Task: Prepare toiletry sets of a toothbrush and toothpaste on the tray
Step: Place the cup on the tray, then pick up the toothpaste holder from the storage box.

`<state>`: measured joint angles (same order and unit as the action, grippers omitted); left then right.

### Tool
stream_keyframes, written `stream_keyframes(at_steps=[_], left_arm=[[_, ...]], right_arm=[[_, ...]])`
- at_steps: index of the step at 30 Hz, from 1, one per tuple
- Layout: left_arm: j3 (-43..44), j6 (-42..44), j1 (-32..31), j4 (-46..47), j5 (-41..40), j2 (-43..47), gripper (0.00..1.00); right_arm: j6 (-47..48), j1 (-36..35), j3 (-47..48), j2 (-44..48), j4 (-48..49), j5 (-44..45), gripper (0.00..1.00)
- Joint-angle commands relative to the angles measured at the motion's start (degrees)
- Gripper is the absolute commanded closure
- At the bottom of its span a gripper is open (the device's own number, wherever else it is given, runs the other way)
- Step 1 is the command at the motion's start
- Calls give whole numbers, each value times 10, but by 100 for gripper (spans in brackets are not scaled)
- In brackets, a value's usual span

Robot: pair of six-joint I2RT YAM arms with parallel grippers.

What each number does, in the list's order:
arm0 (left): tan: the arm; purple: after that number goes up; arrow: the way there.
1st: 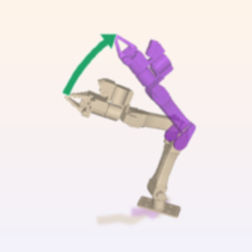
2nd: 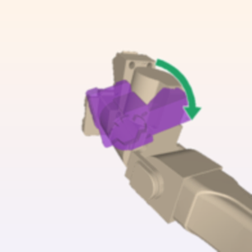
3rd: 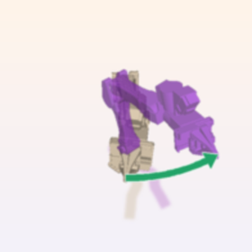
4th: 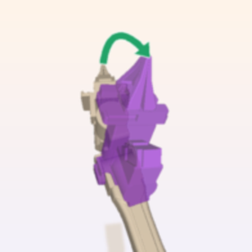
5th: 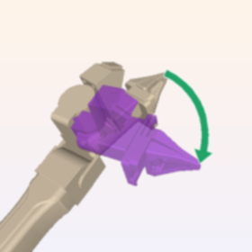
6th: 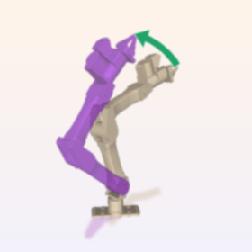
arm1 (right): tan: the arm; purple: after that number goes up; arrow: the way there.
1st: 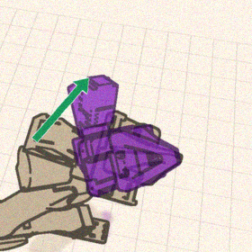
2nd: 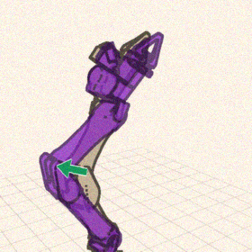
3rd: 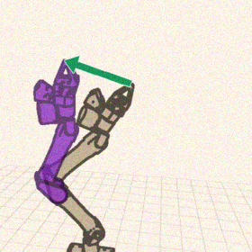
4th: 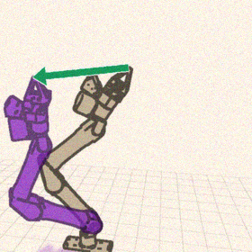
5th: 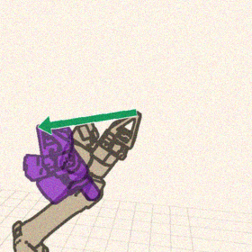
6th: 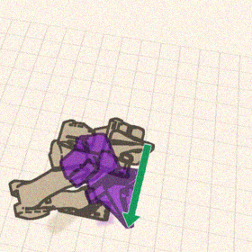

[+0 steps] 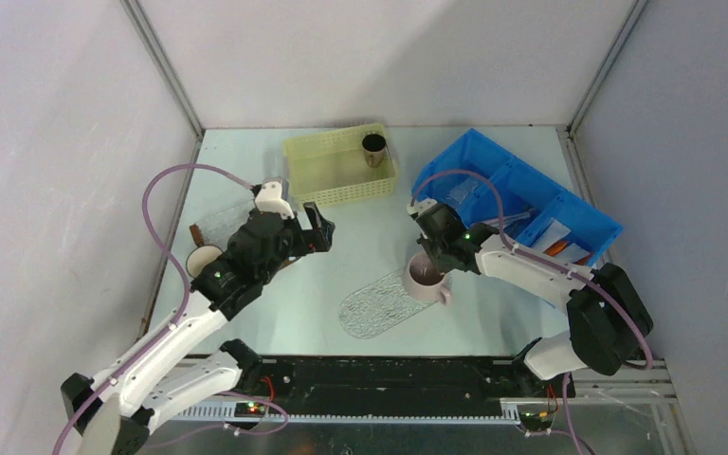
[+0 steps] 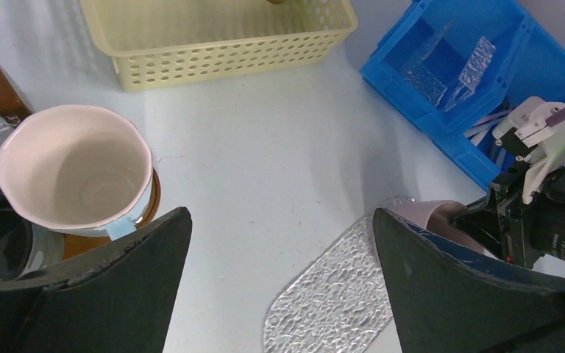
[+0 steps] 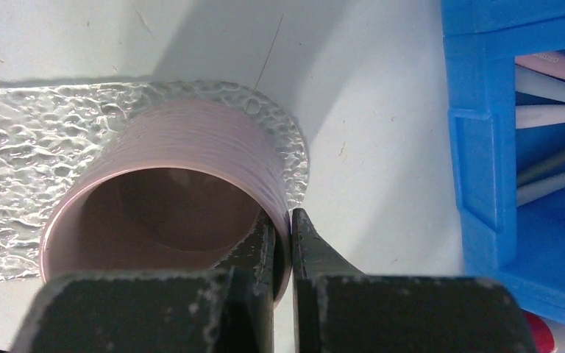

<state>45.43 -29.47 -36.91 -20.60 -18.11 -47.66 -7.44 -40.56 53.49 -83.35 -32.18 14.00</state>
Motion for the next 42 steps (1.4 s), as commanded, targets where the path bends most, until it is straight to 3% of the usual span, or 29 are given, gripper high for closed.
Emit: stream_keyframes(at_steps=[1,6,12,20,22,35,42], left_arm=[[29,0,5,33,19,-9,0],[40,-4,7,42,21,-33,0],[78,-16,17,57,40,-106,0],[180,-17,55,73,99,-276,1],[212,-18,63,73,110,-319,2],[444,-12,107,61,192,-598,9],[474,-15,111,67,218,-620,10]], right_arm=[[-18,-5,-15,9,45,4,100],[-14,-2,-18,25,47,-10,82],[-12,8,-18,85,45,-17,53],[-9,43,-12,200,34,-9,8],[-10,54,-10,221,37,-7,3],[-14,88,-10,272,38,11,1],[-41,145,-3,257,64,-16,0]])
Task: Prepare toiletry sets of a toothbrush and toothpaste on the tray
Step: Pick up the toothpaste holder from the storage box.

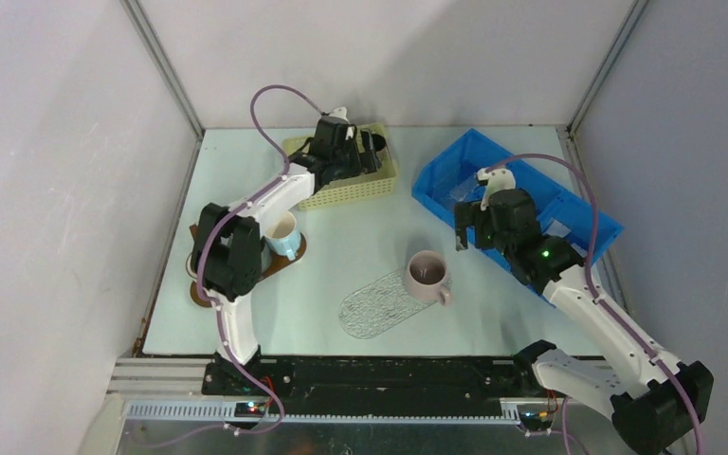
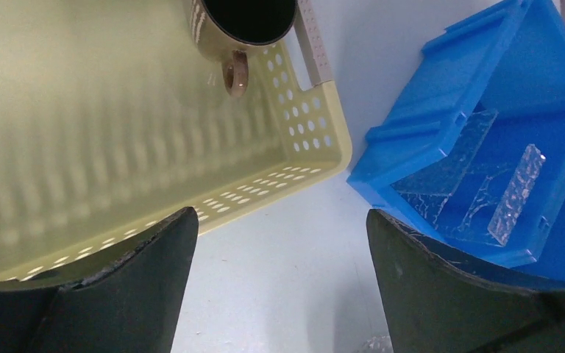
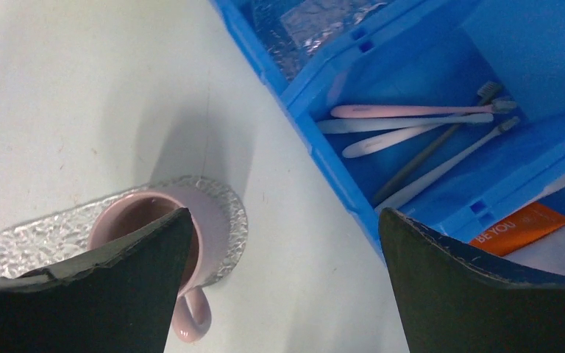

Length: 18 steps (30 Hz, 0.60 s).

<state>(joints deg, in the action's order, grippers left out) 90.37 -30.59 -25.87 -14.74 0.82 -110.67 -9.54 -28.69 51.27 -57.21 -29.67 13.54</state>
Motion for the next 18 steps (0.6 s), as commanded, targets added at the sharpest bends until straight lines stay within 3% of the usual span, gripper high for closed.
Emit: stream_keyframes(at_steps=[1,15,18], left_arm=[[23,-4,1,11,29,14,10],[-52,16,0,-34,14,111,9],[-71,18,0,-43,14,142,9]], right_arm=[[-18,35,23,-14,48,-14,0],[73,62,163,-246,129,64,13],[92,61,193,-298,133,94,22]])
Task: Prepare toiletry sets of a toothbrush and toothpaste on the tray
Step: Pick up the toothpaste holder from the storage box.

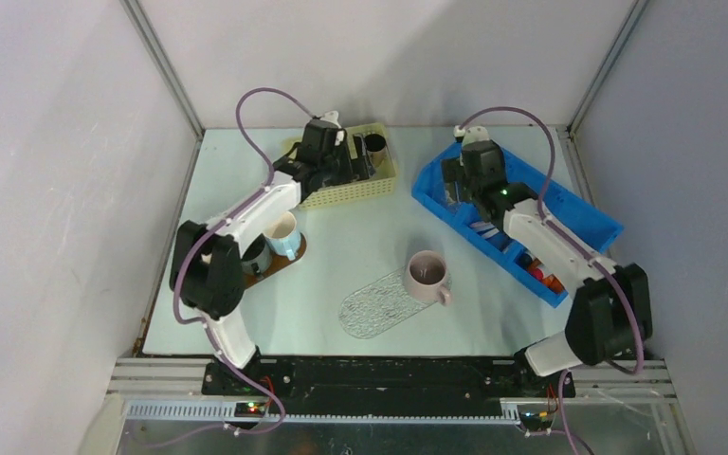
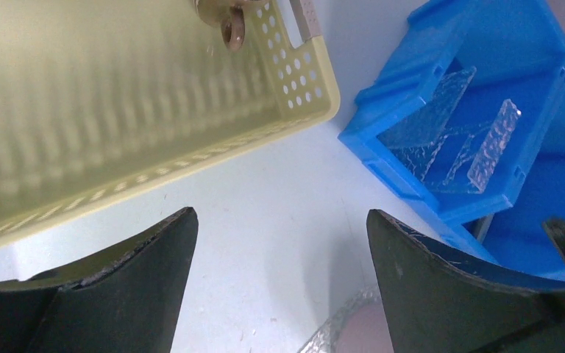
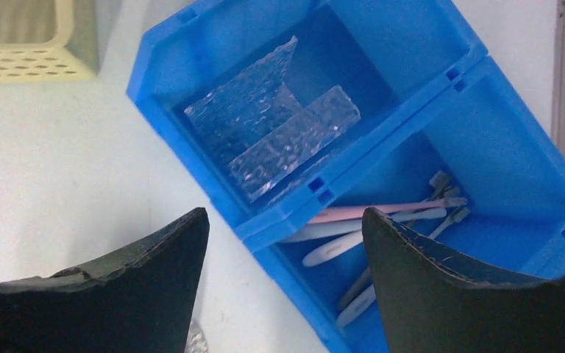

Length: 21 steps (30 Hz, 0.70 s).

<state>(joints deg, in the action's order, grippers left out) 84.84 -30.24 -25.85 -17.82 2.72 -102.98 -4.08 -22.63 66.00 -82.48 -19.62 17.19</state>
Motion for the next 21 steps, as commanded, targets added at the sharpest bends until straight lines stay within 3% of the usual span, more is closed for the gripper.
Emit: stream_keyframes(at_steps=[1,13,21], left_arm=[[-22,15,0,-17,-5,72,9],[-77,21,-1,-45,-14,168,9],[-110,30,-1,-57,-23,221,8]], right_arm=[[46,-3,56,-61,32,65,23],[194,-55,83,-185,82,211,34],[236,-80,110,-248,83,238,35]])
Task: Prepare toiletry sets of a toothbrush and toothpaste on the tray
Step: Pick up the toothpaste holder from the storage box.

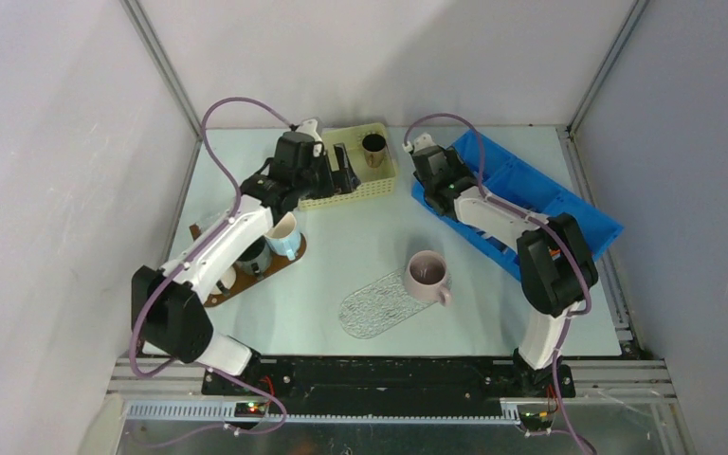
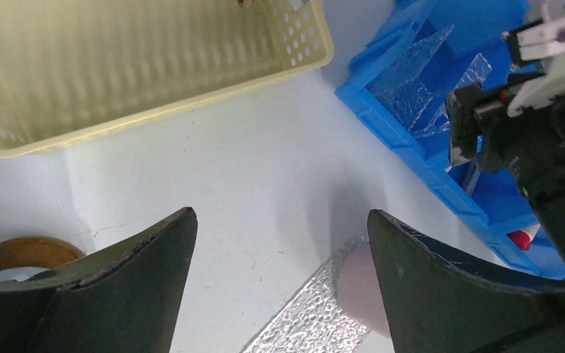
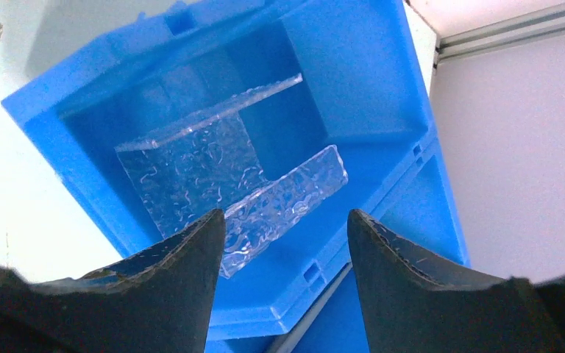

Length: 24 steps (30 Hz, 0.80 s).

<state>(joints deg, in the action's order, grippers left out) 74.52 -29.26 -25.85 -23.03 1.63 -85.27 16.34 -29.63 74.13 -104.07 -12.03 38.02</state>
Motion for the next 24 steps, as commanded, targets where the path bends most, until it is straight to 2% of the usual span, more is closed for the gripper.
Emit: stream_keyframes(at_steps=[1,13,24], left_arm=[[-11,21,-1,-6,-13,48,8],[-45,31,-1,-22,-33,103,8],[-62,36,-1,-41,-46,133,8]], right_arm=[[34,-13,34,-40,2,30,35],[25,-22,37,-54,-23,25,40],[25,-15,26,-75,-19,69,64]])
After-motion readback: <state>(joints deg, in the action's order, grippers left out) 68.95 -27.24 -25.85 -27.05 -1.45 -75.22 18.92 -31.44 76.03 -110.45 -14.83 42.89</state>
